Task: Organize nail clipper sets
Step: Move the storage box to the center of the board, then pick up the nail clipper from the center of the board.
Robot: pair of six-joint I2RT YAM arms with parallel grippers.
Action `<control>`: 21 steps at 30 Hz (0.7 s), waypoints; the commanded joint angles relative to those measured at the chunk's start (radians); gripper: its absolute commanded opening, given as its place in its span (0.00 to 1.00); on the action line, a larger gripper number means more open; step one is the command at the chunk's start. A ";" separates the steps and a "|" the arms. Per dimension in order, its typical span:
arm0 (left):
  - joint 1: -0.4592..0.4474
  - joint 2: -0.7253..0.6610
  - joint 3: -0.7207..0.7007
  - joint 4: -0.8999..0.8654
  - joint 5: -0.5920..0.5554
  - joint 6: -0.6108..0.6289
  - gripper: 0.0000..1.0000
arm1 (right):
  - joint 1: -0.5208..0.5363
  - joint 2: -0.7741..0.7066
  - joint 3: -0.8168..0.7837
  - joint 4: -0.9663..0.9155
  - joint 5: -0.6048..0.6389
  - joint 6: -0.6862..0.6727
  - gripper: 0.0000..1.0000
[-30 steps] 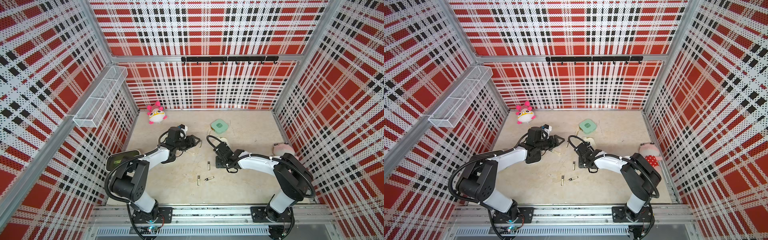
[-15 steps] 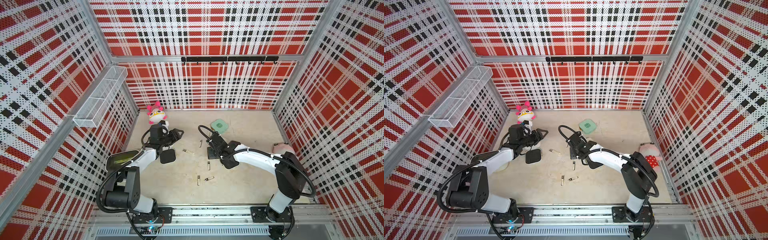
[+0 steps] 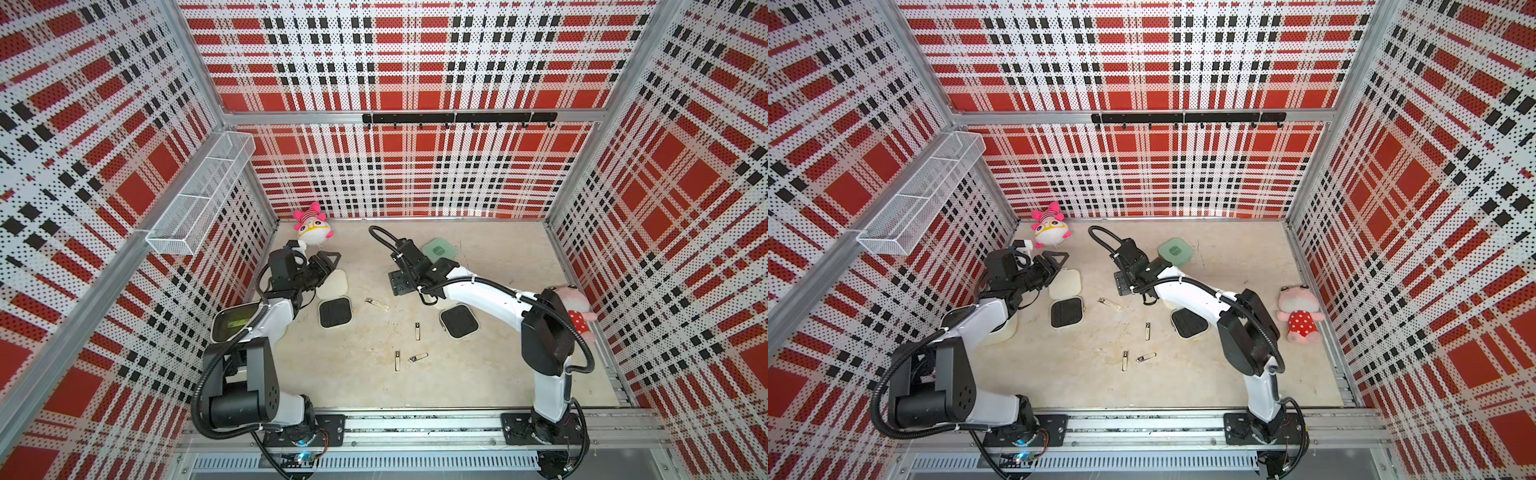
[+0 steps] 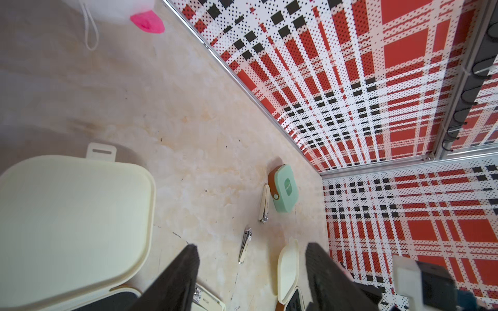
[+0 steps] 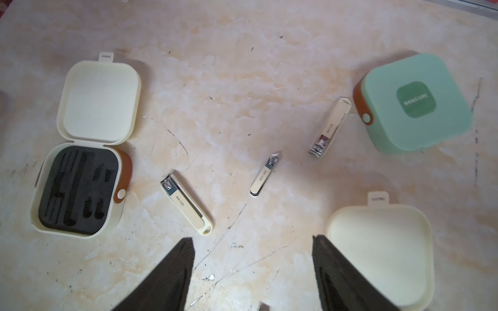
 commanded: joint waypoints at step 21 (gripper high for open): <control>0.086 -0.046 -0.091 0.025 0.077 0.015 0.68 | 0.087 0.464 0.452 -0.160 -0.090 -0.193 0.69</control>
